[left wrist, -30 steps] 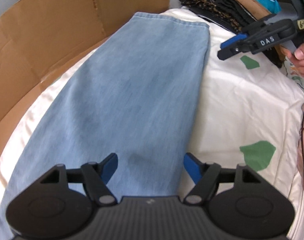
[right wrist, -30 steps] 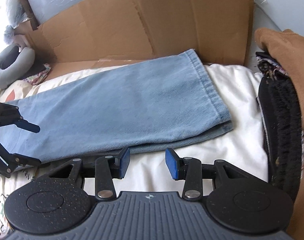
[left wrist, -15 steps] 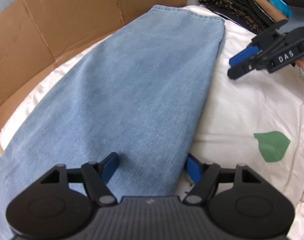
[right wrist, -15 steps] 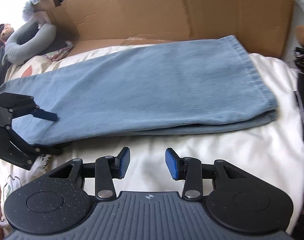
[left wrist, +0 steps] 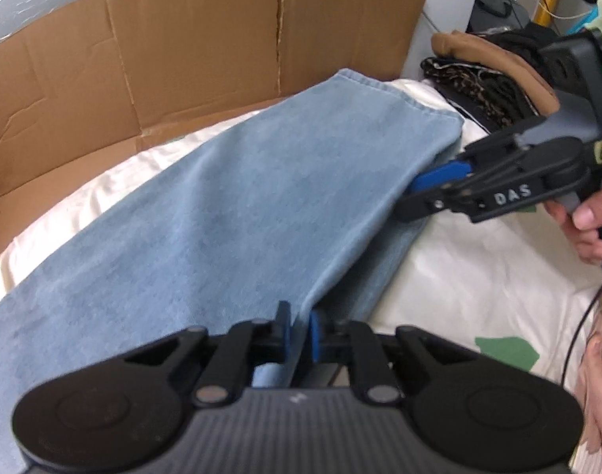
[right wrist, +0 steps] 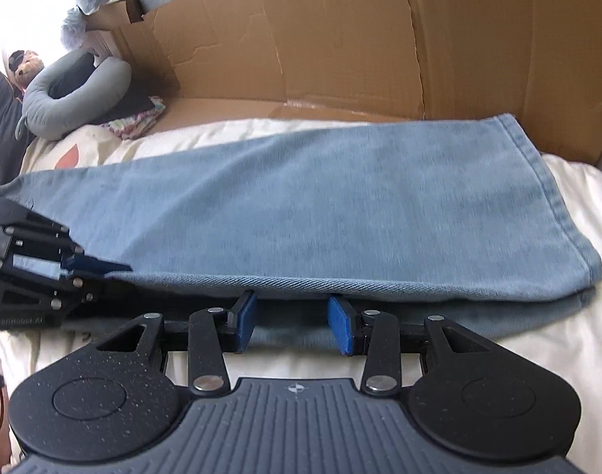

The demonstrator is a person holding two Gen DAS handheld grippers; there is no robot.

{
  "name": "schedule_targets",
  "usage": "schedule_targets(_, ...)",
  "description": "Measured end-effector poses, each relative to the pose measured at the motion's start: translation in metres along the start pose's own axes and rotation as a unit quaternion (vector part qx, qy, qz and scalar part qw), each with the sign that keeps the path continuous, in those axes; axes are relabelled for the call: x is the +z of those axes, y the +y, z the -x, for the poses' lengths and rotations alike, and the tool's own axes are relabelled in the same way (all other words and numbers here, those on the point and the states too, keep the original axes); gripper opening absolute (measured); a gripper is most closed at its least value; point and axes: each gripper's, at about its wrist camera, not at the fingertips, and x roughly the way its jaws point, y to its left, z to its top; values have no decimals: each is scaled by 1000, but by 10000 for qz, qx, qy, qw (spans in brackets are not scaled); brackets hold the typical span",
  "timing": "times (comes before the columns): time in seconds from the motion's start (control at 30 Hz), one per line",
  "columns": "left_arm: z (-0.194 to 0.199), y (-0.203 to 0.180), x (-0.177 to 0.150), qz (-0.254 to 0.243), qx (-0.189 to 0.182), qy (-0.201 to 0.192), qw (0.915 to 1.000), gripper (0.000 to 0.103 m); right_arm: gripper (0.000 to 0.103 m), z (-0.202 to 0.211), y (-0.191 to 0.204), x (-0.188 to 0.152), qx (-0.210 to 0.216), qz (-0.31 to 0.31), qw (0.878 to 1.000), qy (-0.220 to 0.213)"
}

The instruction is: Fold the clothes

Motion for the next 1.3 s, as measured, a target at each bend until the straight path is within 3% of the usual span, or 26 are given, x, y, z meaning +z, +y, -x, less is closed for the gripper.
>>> schedule_targets(0.27,-2,0,-3,-25,-179,20,9998,8,46,-21,8,-12,40,183,9988,461)
schedule_targets(0.53,-18,-12,-12,-266,-425,248,9984,10,47,-15,11,-27,64,290,9981,535)
schedule_targets(0.8,-15,-19,-15,-385,-584,353,9969,39,47,-1,12,-29,280,176,9979,551)
schedule_targets(1.03,19,10,-27,-52,-241,237,9994,59,47,0,25,-28,607,271,9957,647)
schedule_targets(1.17,40,28,-50,270,81,341,9990,60,47,-9,42,-26,986,429,9909,810)
schedule_targets(1.3,63,41,-78,117,382,414,9983,67,47,-17,60,-23,1420,859,9817,929)
